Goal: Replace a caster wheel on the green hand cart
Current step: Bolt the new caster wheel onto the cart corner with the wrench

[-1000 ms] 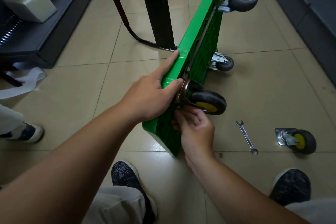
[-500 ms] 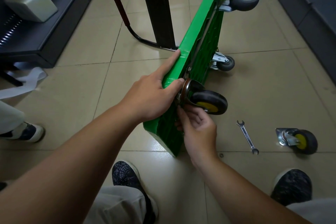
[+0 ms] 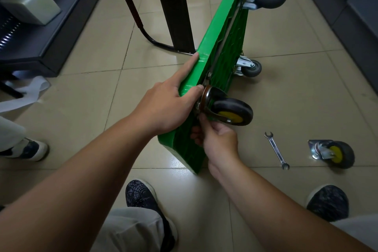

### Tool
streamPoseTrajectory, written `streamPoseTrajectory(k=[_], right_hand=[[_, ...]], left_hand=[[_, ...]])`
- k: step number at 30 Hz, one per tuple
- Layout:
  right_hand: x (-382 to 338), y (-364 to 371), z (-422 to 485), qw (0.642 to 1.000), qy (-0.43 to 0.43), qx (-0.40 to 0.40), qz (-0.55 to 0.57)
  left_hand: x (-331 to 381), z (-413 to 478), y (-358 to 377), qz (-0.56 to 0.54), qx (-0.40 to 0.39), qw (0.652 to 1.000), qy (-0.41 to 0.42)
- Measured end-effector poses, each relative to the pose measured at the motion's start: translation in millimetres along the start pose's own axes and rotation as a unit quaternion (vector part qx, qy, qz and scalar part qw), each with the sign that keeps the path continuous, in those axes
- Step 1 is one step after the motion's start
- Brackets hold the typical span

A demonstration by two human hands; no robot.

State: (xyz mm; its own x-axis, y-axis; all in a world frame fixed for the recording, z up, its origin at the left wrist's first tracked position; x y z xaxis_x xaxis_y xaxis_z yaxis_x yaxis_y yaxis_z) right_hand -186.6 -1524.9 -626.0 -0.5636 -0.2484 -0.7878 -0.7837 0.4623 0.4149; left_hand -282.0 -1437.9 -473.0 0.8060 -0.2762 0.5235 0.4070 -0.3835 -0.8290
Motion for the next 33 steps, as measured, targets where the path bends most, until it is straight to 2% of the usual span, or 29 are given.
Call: streamPoseTrajectory(k=[6,10,22,27,30,33], right_hand=[[-12.3,-2.7,-11.3,0.996,-0.084,-0.041,-0.011],[-17.1,-3.5,-8.0,0.994,-0.101,-0.023,-0.024],[-5.3,4.1,-7.0,0.998,-0.056,0.006,-0.022],[8.4,12.1,-6.0,0.997,0.037,0.04,0.049],[12.5,18.3,-8.3,0.992,0.088,0.032,0.082],[3.5,9.6,-11.1,0.998,0.048,0.039,0.033]], left_hand=[[-1.4,-0.6,-0.5,-0.006,-0.007,1.0,0.0],[0.2,-0.9,-0.3,-0.004,-0.004,1.0,0.001],[0.8,-0.8,0.7,0.0,-0.003,1.0,-0.006],[0.4,-0.7,-0.2,0.004,0.007,1.0,-0.009],[1.6,-1.2,0.2,-0.002,0.008,1.0,-0.008],[1.9,-1.5,0.6,-0.006,0.006,1.0,-0.008]])
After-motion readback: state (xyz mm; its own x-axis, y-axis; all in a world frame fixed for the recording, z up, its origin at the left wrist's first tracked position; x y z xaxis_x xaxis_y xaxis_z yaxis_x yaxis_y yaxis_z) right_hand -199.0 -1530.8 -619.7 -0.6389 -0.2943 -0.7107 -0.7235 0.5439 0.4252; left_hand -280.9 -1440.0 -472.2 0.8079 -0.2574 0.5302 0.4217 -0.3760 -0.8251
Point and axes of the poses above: each hand's wrist, its own z-axis towards the middle knuckle, its own y-axis out of the palm, x = y × z, the point moved 10 cm from there along z, towards the middle knuckle, and after that the axes turned 7 degrees about -x, right-handed, at the moved point
